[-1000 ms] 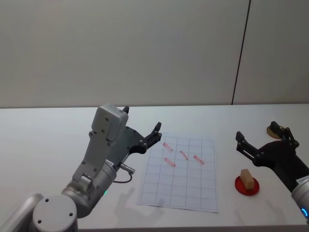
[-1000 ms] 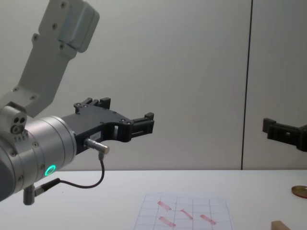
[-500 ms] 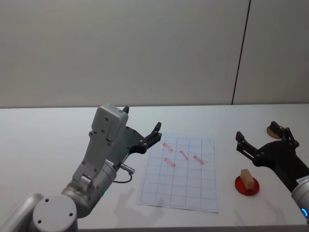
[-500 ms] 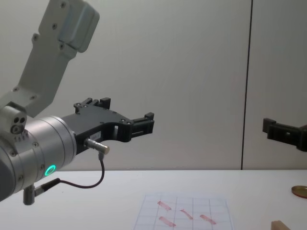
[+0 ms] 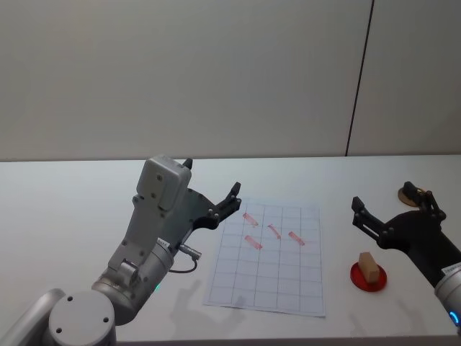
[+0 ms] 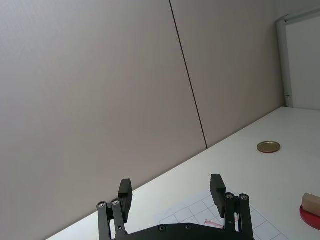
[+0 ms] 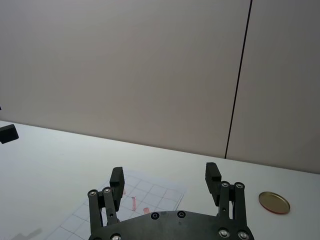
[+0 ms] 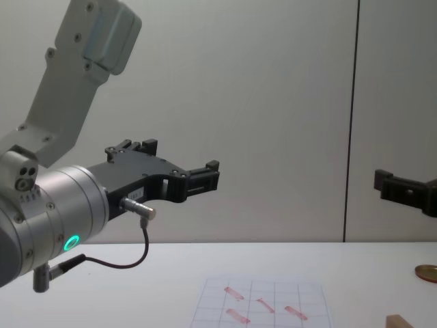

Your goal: Use the one hand to pick up the stamp and affix it onto the A4 paper.

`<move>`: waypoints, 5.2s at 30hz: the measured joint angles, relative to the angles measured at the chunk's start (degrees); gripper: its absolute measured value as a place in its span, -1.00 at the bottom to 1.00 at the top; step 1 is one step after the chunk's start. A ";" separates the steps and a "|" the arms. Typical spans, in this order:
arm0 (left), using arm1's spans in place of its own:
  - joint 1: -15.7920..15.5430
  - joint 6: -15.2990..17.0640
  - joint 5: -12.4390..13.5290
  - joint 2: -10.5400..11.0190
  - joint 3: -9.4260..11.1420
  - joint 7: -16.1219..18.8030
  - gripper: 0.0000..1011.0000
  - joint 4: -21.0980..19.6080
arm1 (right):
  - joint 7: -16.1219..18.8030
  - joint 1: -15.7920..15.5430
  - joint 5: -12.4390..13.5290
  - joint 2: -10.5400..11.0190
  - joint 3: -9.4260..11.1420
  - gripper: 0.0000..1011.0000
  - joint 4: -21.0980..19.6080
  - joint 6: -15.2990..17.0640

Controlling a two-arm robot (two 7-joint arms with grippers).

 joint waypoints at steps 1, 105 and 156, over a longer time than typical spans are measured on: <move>0.00 0.00 0.00 0.00 0.00 0.00 0.96 0.00 | -0.10 -0.10 -0.11 -0.02 -0.03 0.98 -0.04 0.05; 0.00 0.00 0.00 0.00 0.00 0.00 0.96 0.00 | -1.21 12.95 -9.48 -9.13 -0.97 -0.19 30.80 9.70; 0.00 0.00 0.00 0.00 0.00 0.00 0.96 0.00 | -2.06 13.26 -11.03 -9.46 -0.19 -0.57 28.50 8.08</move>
